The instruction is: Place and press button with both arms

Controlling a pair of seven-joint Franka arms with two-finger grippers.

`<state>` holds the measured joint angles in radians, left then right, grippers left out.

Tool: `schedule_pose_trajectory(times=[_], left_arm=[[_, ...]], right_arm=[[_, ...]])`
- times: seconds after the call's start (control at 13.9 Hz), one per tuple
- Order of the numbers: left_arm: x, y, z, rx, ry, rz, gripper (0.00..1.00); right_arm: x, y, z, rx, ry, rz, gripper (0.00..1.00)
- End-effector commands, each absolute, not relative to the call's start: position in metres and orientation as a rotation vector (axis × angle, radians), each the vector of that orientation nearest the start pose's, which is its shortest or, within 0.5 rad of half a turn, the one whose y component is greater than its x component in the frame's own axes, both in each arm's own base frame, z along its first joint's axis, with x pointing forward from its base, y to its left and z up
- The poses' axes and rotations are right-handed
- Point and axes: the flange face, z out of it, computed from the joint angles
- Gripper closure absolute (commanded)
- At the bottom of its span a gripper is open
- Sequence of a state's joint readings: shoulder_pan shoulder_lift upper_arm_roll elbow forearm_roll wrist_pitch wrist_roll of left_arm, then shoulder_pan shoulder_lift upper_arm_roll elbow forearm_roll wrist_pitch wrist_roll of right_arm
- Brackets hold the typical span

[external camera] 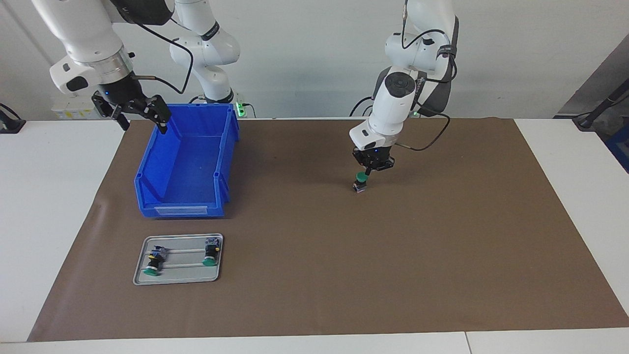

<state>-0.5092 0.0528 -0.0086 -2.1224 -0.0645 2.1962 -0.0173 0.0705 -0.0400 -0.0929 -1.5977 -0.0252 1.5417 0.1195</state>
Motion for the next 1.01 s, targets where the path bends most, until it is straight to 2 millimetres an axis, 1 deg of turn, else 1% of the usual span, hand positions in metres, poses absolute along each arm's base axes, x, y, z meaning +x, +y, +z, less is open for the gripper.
schedule_pose_trajectory(times=[0.0,0.07,0.14,0.22,0.43,0.65,0.79,0.86,0.94], left_arm=[[0.483,-0.284,0.374,-3.101,0.728,-0.048,1.00],[0.484,-0.285,0.365,-3.098,0.727,-0.034,1.00],[0.477,-0.292,0.361,-3.091,0.750,-0.022,1.00],[0.476,-0.293,0.360,-3.088,0.755,-0.017,1.00],[0.470,-0.290,0.350,-3.082,0.755,0.015,1.00],[0.468,-0.286,0.343,-3.081,0.751,0.022,1.00],[0.471,-0.284,0.347,-3.081,0.745,0.031,1.00],[0.475,-0.285,0.353,-3.082,0.746,0.024,1.00],[0.480,-0.285,0.364,-3.086,0.733,0.022,1.00]], right_arm=[[0.537,-0.022,0.630,-3.167,0.185,0.011,0.00],[0.537,-0.022,0.630,-3.167,0.185,0.011,0.00],[0.537,-0.022,0.630,-3.167,0.185,0.011,0.00],[0.537,-0.022,0.630,-3.167,0.185,0.011,0.00],[0.537,-0.022,0.630,-3.167,0.185,0.011,0.00],[0.537,-0.022,0.631,-3.167,0.185,0.009,0.00],[0.537,-0.022,0.630,-3.167,0.185,0.011,0.00],[0.537,-0.022,0.631,-3.167,0.185,0.009,0.00],[0.537,-0.022,0.631,-3.167,0.185,0.009,0.00]])
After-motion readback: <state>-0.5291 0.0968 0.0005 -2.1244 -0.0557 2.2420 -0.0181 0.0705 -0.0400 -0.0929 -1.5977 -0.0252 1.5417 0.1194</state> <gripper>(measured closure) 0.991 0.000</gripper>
